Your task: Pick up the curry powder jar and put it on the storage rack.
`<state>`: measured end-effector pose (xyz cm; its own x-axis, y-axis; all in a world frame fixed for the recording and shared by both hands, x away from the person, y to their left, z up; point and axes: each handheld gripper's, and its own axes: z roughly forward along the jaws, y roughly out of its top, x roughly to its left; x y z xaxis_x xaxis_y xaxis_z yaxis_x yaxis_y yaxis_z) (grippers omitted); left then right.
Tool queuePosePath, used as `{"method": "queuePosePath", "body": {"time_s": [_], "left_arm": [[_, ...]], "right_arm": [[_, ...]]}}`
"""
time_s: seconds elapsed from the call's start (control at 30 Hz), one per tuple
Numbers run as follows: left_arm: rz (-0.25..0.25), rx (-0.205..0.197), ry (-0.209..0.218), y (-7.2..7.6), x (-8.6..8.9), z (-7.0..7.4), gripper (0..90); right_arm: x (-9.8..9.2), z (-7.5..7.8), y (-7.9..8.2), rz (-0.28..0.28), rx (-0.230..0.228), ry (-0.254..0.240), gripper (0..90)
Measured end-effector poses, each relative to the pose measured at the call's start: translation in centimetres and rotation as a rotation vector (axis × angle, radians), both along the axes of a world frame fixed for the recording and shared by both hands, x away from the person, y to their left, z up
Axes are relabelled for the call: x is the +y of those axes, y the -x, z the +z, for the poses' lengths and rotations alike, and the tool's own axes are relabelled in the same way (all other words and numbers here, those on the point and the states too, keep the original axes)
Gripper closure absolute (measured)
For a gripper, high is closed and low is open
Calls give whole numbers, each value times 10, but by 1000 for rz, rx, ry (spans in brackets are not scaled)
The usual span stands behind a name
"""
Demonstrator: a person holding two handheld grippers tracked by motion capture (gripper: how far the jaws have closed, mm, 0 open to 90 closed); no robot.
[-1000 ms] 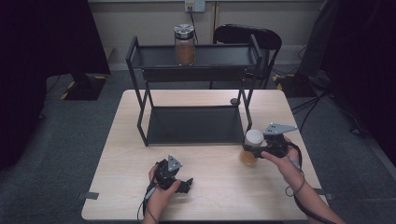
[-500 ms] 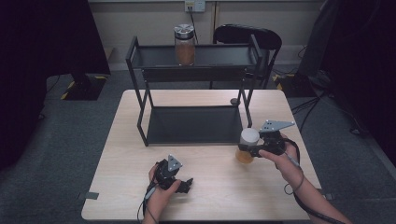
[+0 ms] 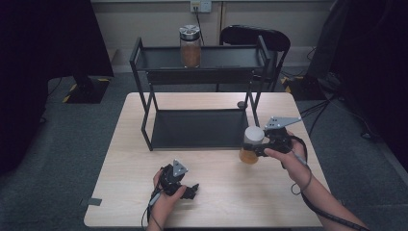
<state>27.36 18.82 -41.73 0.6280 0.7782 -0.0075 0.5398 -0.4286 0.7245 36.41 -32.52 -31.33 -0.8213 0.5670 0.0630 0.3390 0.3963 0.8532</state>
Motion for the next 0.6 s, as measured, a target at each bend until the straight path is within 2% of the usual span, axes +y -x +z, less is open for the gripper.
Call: {"method": "queuePosePath", "body": {"time_s": [0.2,0.4,0.6], "left_arm": [[0,0,0,0,0,0,0],[0,0,0,0,0,0,0],[0,0,0,0,0,0,0]], "right_arm": [[2,5,-4,5,4,-19,344],[6,13,-6,-1,7,-5,344],[8,21,-8,-10,11,-22,344]]}}
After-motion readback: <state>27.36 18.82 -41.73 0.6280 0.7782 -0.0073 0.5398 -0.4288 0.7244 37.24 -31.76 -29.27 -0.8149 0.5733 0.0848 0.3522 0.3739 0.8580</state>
